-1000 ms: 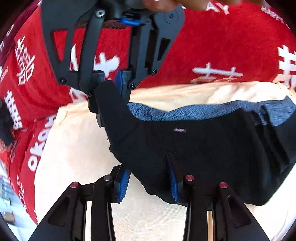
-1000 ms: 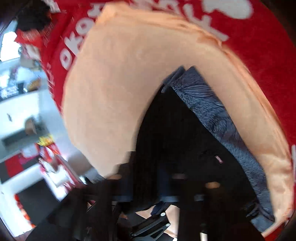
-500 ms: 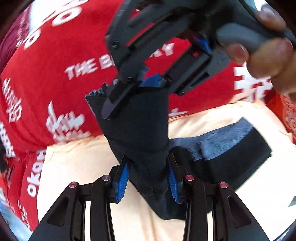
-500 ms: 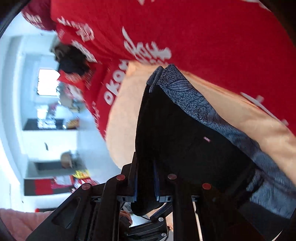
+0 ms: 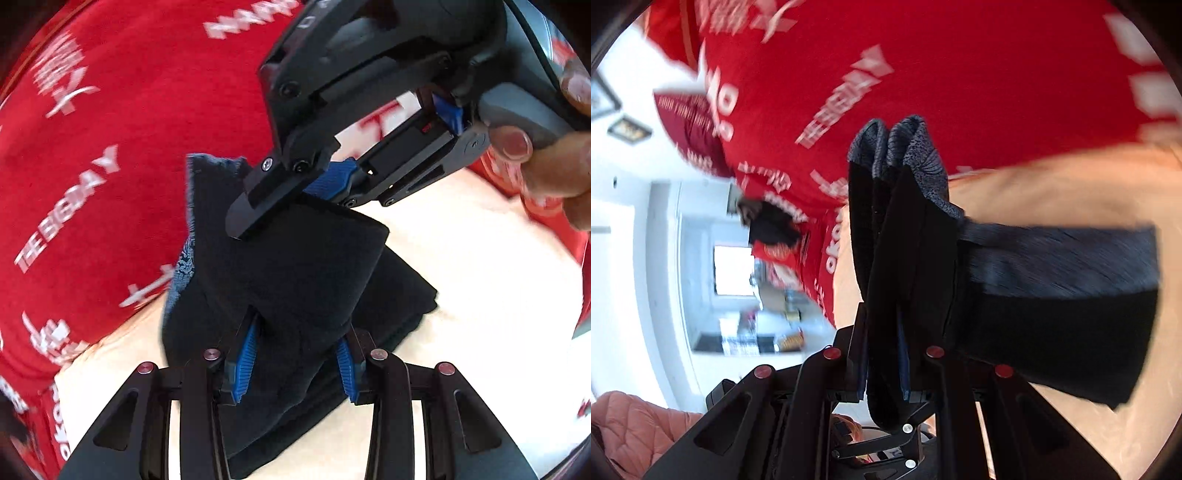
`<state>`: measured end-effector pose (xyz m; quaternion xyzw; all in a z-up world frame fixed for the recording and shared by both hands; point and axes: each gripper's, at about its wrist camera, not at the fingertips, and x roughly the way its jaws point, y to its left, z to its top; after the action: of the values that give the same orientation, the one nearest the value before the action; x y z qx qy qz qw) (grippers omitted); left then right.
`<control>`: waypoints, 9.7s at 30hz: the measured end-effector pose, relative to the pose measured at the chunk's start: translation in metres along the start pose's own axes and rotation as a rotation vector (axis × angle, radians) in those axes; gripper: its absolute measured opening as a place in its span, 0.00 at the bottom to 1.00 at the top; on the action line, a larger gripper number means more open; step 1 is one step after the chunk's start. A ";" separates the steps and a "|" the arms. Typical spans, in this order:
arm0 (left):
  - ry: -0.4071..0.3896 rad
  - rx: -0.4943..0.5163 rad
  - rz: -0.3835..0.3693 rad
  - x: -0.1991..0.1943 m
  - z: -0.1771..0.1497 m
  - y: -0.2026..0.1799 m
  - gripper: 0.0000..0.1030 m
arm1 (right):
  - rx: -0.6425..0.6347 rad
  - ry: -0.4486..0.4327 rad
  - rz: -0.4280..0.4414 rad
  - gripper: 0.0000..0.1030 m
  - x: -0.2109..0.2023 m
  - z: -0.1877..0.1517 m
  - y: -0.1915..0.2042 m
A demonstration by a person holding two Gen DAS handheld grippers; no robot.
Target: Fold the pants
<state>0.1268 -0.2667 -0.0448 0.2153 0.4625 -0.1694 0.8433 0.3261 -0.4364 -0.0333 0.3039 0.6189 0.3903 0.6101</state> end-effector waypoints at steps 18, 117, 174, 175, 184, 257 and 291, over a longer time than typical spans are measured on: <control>0.143 -0.015 -0.063 0.040 -0.019 -0.023 0.78 | 0.097 -0.065 -0.192 0.18 -0.002 -0.038 -0.124; 0.506 -0.702 -0.152 0.135 -0.078 0.179 1.00 | 0.093 -0.090 -0.655 0.58 -0.013 -0.070 -0.084; 0.479 -0.710 -0.225 0.118 -0.091 0.199 1.00 | 0.189 -0.120 -0.537 0.70 -0.046 -0.070 -0.119; 0.475 -0.711 -0.226 0.116 -0.091 0.201 1.00 | 0.189 -0.121 -0.537 0.70 -0.046 -0.071 -0.119; 0.453 -0.714 -0.234 0.104 -0.092 0.218 1.00 | 0.190 -0.127 -0.522 0.70 -0.048 -0.068 -0.123; 0.326 -0.737 -0.465 0.044 -0.149 0.200 0.65 | 0.168 0.009 -0.038 0.39 -0.017 -0.081 -0.113; 0.434 -0.551 -0.083 -0.029 -0.113 0.150 0.99 | 0.047 -0.043 -0.801 1.00 -0.018 -0.150 -0.020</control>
<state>0.1045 -0.0774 -0.0429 -0.0083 0.6676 -0.0226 0.7441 0.1806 -0.4786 -0.0490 0.0605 0.6842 0.1009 0.7197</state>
